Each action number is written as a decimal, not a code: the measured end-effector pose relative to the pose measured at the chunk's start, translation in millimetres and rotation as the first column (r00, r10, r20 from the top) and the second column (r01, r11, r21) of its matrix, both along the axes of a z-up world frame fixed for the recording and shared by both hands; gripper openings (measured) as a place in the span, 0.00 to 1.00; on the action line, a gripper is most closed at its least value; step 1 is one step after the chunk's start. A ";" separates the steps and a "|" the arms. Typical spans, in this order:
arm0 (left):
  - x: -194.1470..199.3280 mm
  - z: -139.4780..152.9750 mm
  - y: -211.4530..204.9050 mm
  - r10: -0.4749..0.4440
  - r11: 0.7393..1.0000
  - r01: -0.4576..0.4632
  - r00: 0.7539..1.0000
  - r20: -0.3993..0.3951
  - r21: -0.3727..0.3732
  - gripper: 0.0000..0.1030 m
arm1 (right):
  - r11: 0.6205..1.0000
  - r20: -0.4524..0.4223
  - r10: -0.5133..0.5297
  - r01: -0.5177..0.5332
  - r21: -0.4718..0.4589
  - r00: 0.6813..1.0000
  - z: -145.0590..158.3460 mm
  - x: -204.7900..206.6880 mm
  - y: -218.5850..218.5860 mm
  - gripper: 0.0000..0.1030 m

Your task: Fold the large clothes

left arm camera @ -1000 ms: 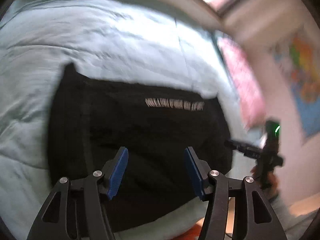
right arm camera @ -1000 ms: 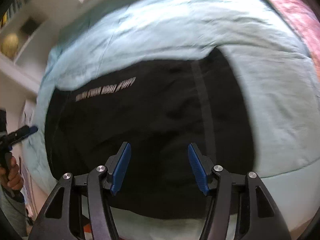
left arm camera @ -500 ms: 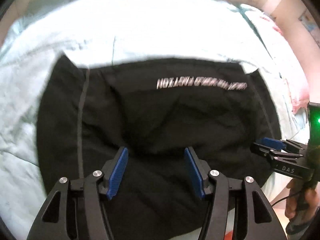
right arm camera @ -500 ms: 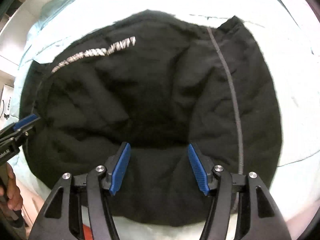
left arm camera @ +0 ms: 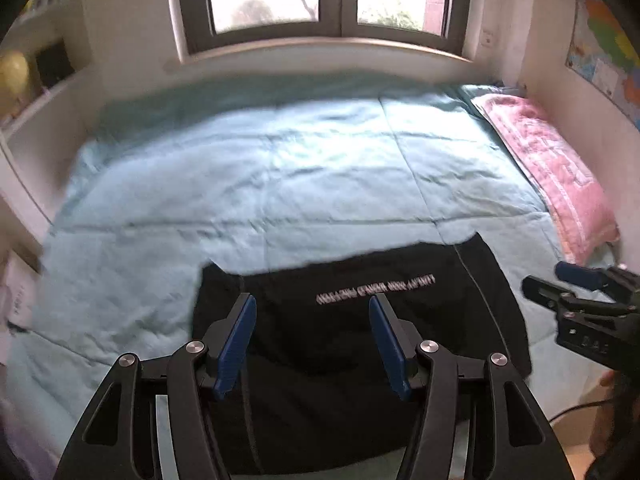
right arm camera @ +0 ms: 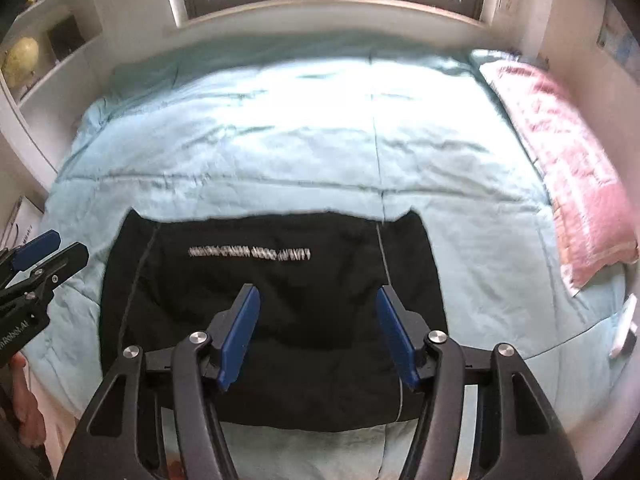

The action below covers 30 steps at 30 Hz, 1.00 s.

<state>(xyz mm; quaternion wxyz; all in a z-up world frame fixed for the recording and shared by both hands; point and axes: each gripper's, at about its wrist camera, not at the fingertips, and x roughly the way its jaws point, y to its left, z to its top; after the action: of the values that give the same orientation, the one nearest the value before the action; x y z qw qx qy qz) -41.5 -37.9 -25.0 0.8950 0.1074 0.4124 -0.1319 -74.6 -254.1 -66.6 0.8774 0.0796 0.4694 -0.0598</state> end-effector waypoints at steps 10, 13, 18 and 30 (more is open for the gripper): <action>-17.6 43.6 -2.2 0.025 1.000 -0.025 0.997 0.068 0.004 0.58 | 1.000 0.059 0.003 -0.002 -0.009 0.998 50.9 -10.1 27.1 0.62; -15.3 40.2 1.0 0.038 0.999 -0.037 0.997 0.060 -0.003 0.58 | 1.000 0.062 0.009 -0.008 -0.012 0.998 54.7 -11.6 29.2 0.62; -12.1 33.8 7.3 0.049 0.998 -0.048 0.998 0.028 -0.029 0.58 | 1.000 0.053 0.007 -0.006 -0.026 0.999 49.7 -10.9 32.1 0.63; -9.5 25.9 -0.6 0.034 0.999 -0.034 0.999 0.021 0.006 0.58 | 1.000 0.030 0.005 -0.004 -0.028 1.000 40.5 -6.5 31.5 0.63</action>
<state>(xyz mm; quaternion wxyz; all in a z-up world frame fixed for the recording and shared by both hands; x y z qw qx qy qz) -51.0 -38.4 0.9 0.9010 0.1046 0.4052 -0.1143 -81.0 -222.6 -26.1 0.8854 0.0673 0.4555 -0.0631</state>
